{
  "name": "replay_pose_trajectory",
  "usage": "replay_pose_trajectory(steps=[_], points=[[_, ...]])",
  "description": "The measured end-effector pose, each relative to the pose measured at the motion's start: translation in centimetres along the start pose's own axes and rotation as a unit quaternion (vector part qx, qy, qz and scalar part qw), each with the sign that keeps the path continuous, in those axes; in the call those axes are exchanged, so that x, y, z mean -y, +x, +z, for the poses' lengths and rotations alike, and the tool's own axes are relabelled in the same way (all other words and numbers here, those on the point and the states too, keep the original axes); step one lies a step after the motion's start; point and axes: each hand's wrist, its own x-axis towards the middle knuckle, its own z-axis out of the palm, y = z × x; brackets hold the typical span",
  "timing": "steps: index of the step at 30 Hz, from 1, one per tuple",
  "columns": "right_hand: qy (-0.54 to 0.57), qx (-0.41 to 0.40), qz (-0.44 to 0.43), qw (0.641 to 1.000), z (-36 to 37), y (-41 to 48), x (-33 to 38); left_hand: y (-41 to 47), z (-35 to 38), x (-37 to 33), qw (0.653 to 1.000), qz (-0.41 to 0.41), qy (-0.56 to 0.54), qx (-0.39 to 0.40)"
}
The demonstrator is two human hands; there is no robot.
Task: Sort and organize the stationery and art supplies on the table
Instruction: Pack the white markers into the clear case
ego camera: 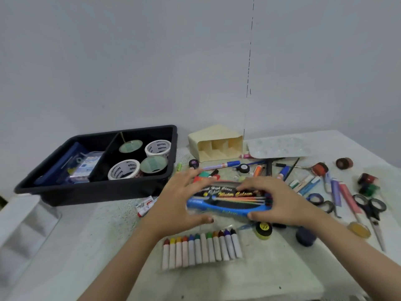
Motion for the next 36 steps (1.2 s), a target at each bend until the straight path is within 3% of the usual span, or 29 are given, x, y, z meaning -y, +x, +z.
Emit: replay_pose_trajectory(steps=[4,9,14,17,26,36], points=[[0.010,0.039,-0.053,0.998,3.2,-0.1,2.9,-2.5,-0.9,0.8,0.996,-0.010,0.007,0.083],[0.016,0.052,-0.073,0.996,6.3,0.0,5.6,-6.3,-2.0,1.6,0.984,-0.059,-0.122,0.115],[0.006,0.066,-0.062,0.996,9.3,-0.2,7.4,-10.1,-2.8,3.0,0.981,-0.074,-0.149,0.097],[0.029,0.037,-0.011,0.999,10.9,-0.4,7.3,-12.6,-3.1,4.7,0.981,-0.099,-0.148,0.084],[-0.130,0.063,0.014,0.989,13.0,-1.7,6.2,-18.6,-4.4,8.8,0.970,-0.179,-0.142,0.084],[-0.137,0.019,0.049,0.989,13.6,-1.8,6.7,-20.1,-4.8,10.5,0.961,-0.209,-0.164,0.077]])
